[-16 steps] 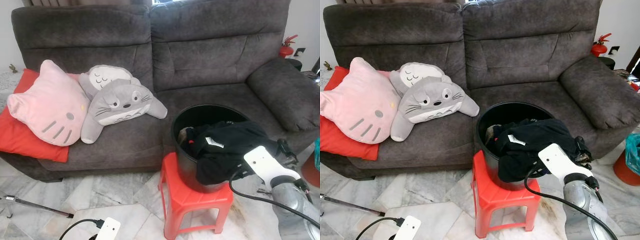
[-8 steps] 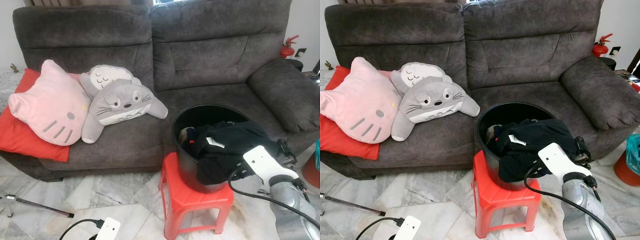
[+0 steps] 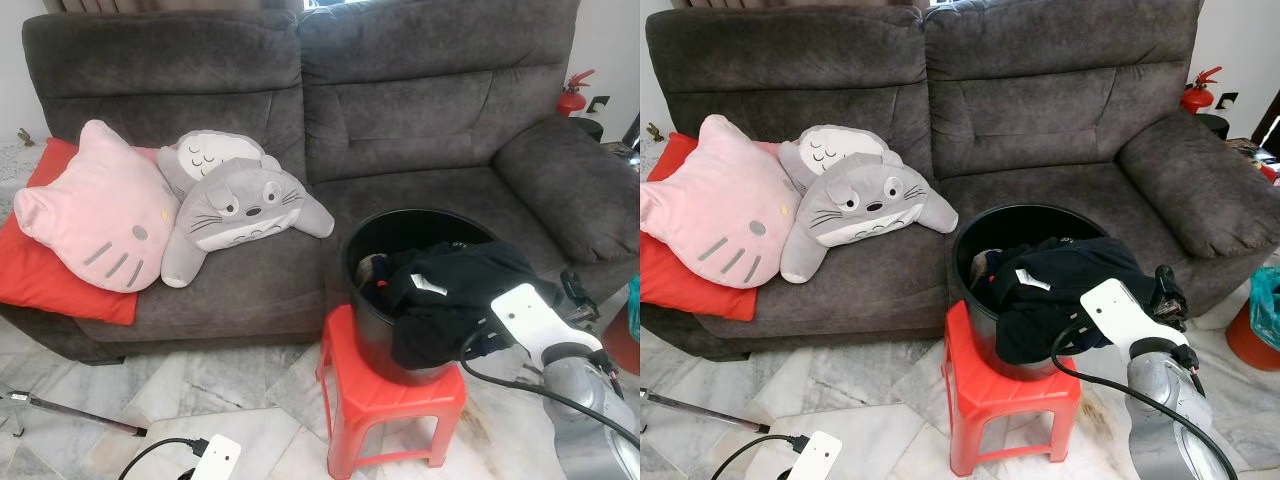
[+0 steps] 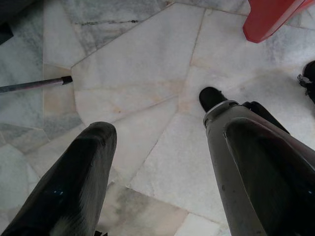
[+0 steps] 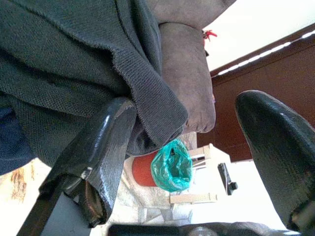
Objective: Hang hanger
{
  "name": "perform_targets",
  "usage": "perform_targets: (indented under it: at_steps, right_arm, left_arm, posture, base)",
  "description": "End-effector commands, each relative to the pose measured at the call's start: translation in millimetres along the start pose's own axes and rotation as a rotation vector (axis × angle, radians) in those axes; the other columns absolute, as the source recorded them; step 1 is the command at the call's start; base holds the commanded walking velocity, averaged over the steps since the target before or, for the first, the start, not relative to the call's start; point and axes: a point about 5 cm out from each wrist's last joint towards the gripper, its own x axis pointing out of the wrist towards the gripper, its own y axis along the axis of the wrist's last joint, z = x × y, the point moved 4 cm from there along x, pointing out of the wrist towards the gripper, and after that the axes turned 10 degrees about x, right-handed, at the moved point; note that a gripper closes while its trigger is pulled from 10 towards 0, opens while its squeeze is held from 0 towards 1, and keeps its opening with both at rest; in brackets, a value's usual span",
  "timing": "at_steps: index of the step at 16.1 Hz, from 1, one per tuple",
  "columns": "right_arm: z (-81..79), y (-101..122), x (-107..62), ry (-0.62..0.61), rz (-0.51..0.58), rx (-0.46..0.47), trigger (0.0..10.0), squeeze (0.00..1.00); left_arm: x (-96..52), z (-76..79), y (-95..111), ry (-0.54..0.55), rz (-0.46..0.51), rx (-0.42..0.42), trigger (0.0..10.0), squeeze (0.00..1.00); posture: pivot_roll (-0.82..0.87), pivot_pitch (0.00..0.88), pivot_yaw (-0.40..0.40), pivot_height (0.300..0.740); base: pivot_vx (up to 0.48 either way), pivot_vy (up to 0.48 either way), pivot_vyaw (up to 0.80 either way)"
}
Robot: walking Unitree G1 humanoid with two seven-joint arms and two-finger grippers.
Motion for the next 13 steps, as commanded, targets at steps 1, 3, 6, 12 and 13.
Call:
perform_targets:
  at_steps: [1, 3, 6, 12, 13]
  right_arm:
    - [5.1, 2, 3.2, -0.017, 0.006, 0.004, 10.0, 0.0]
    - [7.5, 6, 7.2, -0.027, 0.015, 0.002, 10.0, 0.0]
    - [11.6, 8, 10.4, -0.041, 0.02, 0.001, 10.0, 0.0]
    - [20.0, 12, 18.6, -0.065, 0.034, -0.003, 10.0, 0.0]
    - [20.7, 14, 19.2, -0.066, 0.039, -0.001, 10.0, 0.0]
  left_arm:
    - [-0.3, -0.3, -4, 0.002, -0.021, 0.001, 10.0, 0.0]
    - [-0.3, 0.0, -4, 0.002, -0.02, 0.0, 10.0, 0.0]
    - [-0.4, 0.3, -4, 0.002, -0.021, 0.001, 10.0, 0.0]
    - [-0.4, -0.1, -4, 0.005, -0.021, 0.002, 10.0, 0.0]
    - [-0.4, -0.2, -4, 0.006, -0.021, 0.002, 10.0, 0.0]
  posture:
    - [-0.28, 0.022, 0.061, 0.74]
    - [-0.28, 0.023, 0.06, 0.74]
    - [-0.28, 0.021, 0.059, 0.74]
    - [-0.27, 0.014, 0.058, 0.74]
    - [-0.27, 0.01, 0.058, 0.74]
  base:
    - [0.0, 0.0, 0.0]
    - [0.0, 0.0, 0.0]
    - [0.0, 0.0, 0.0]
    - [0.0, 0.0, 0.0]
    - [0.0, 0.0, 0.0]
